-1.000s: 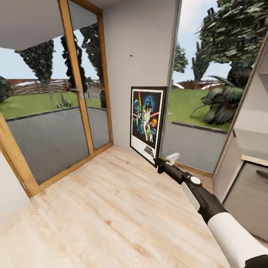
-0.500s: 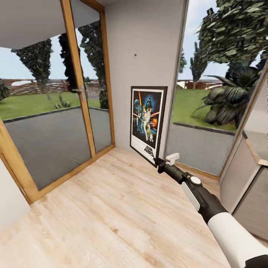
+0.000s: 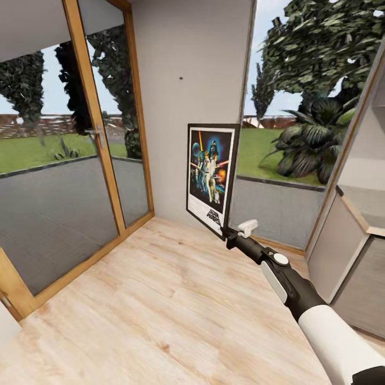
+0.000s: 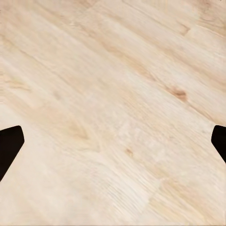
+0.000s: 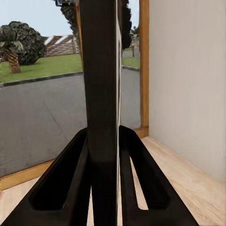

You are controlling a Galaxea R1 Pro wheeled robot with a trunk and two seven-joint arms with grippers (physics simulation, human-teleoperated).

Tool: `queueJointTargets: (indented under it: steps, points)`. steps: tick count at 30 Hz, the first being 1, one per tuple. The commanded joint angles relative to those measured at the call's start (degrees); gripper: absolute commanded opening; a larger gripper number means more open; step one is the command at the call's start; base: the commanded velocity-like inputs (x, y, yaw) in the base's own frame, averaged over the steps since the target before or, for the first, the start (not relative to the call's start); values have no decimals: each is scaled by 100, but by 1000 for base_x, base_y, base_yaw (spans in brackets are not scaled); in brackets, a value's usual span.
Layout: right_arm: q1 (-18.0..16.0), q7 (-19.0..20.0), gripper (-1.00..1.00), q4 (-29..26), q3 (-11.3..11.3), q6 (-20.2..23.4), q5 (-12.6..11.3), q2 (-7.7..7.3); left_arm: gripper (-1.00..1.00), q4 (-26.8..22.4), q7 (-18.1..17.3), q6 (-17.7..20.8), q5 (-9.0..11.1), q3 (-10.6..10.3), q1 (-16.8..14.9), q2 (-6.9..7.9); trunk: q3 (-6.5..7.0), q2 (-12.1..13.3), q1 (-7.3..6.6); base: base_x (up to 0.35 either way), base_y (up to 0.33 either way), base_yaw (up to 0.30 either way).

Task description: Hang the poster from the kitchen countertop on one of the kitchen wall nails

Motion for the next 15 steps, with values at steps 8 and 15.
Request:
queueJointTargets:
  steps: [8,15]
  points:
    - [-7,256,-100,0,28,-6,-56,-3,100,-56,-58,18,44,-29,0,-5,-4,-3,2,148,208,-8]
    - [-7,444,-100,36,29,-7,-68,1,100,-220,-551,59,52,-47,0,-35,-4,-3,2,23,32,-1]
